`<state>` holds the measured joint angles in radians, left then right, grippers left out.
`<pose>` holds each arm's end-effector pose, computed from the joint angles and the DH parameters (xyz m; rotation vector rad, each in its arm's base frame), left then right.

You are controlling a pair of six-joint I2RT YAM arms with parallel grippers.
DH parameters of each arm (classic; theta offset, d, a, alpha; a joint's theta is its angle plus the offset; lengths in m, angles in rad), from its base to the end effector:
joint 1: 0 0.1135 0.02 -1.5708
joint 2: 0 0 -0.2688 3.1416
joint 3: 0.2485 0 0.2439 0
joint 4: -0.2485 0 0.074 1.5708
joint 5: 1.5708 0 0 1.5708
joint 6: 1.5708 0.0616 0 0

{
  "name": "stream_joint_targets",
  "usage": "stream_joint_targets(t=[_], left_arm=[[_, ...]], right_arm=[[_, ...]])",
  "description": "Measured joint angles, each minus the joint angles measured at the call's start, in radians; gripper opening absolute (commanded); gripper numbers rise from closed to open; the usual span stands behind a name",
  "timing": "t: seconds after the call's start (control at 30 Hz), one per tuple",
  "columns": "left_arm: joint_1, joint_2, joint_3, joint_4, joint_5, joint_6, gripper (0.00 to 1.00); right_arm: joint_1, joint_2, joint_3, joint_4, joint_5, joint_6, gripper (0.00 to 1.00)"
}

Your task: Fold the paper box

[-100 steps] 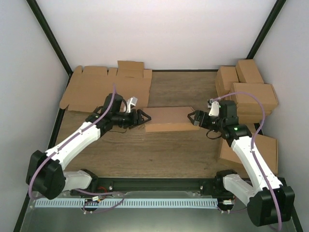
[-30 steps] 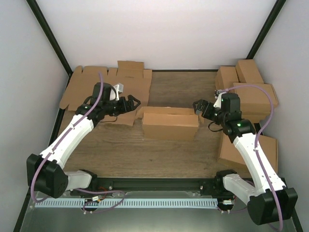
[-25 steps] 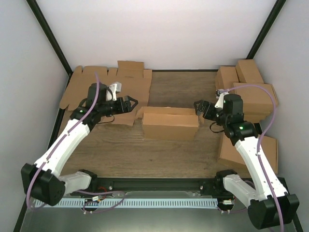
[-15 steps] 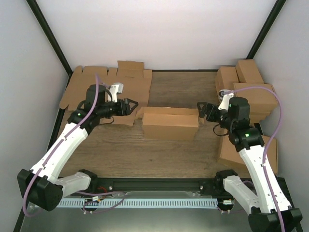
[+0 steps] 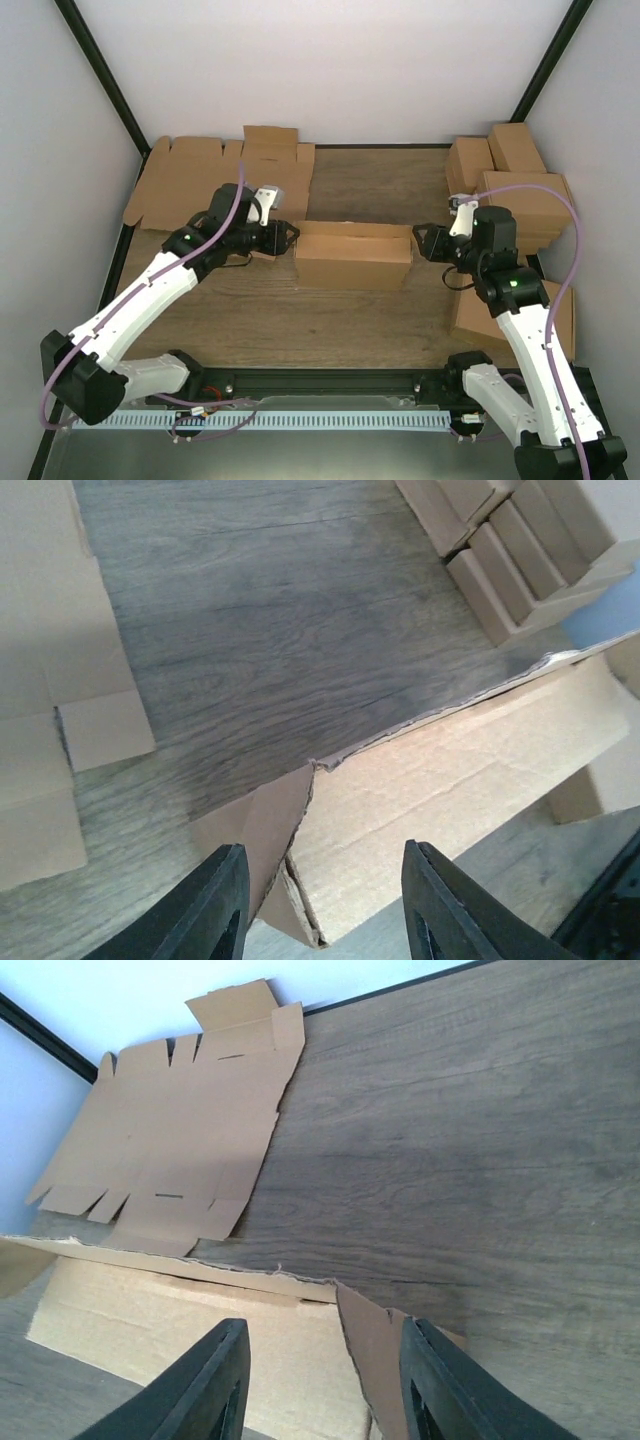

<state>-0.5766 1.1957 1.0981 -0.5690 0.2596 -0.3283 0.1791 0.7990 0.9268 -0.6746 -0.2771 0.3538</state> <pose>0.2157 -0.1591 0.3177 0.4338 2.2870 -0.7660 0.1674 0.0474 0.3265 0.0197 2.1545 0.6068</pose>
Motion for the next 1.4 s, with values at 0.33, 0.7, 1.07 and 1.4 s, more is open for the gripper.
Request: stream_joint_targets(t=[0.33, 0.7, 1.07, 1.4], left_arm=[[-0.032, 0.049, 0.027, -0.044, -0.087, 0.019, 0.34], [-0.040, 0.072, 0.040, -0.053, -0.101, 0.018, 0.25], [-0.051, 0.079, 0.046, -0.058, -0.109, -0.016, 0.04], [-0.085, 0.100, 0.076, -0.079, -0.139, -0.080, 0.04]], right_arm=[[0.000, 0.039, -0.040, 0.000, -0.014, -0.004, 0.40], [0.000, 0.042, -0.076, -0.006, -0.009, -0.005, 0.32], [0.001, 0.043, -0.076, -0.005, -0.013, -0.007, 0.01], [0.008, 0.042, -0.070, -0.012, -0.001, 0.006, 0.01]])
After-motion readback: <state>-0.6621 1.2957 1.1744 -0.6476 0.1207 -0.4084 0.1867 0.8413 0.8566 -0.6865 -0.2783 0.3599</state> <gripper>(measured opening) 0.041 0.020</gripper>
